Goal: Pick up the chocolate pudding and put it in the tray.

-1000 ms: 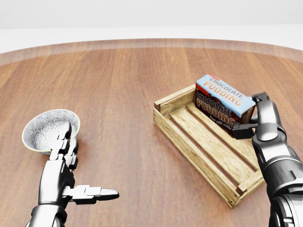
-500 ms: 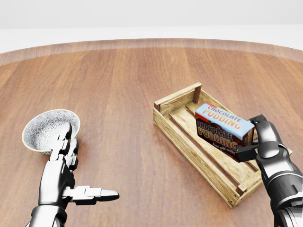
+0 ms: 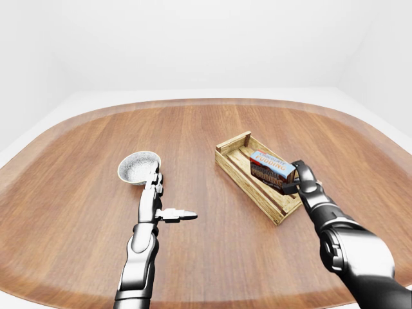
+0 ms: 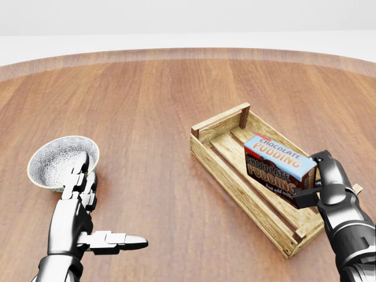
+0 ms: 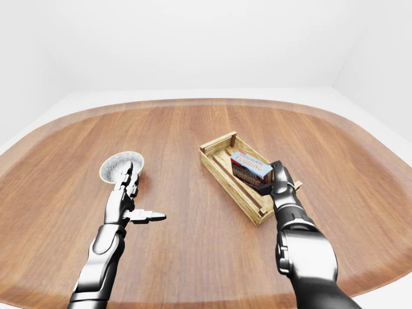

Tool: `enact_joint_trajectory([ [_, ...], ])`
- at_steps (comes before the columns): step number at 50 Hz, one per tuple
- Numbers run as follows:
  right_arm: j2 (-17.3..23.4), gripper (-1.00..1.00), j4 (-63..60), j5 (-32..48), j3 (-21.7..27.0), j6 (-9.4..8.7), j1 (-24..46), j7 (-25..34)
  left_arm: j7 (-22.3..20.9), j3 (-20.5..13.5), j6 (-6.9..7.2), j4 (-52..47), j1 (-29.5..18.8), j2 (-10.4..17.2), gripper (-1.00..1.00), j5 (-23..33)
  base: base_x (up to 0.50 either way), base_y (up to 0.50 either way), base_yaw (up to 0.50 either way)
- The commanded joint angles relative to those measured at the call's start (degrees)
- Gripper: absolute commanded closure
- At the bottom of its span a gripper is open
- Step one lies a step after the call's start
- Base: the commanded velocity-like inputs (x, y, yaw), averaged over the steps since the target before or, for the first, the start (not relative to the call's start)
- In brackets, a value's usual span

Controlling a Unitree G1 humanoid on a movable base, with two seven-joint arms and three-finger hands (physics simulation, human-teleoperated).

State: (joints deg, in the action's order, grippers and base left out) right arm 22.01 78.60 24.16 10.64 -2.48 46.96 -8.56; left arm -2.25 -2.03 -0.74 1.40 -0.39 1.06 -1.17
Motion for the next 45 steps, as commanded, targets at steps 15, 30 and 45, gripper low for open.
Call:
enact_joint_trajectory([
  [15,-0.5,1.0,-0.3,-1.9,1.6,2.74,-1.9,-4.2,-0.1,0.0,0.85,-0.7,0.2,0.0,-1.0,0.2,0.0,0.0,0.0],
  [30,-0.7,1.0,-0.1,-1.9,1.9,3.09,-2.9,-4.7,-0.1,0.0,0.86,-0.7,0.2,0.0,-1.0,0.2,0.0,0.0,0.0],
  [45,-0.9,1.0,-0.1,-1.8,2.1,3.25,-3.3,-4.8,-0.1,0.0,0.87,-0.7,0.2,0.0,-1.0,0.2,0.0,0.0,0.0],
])
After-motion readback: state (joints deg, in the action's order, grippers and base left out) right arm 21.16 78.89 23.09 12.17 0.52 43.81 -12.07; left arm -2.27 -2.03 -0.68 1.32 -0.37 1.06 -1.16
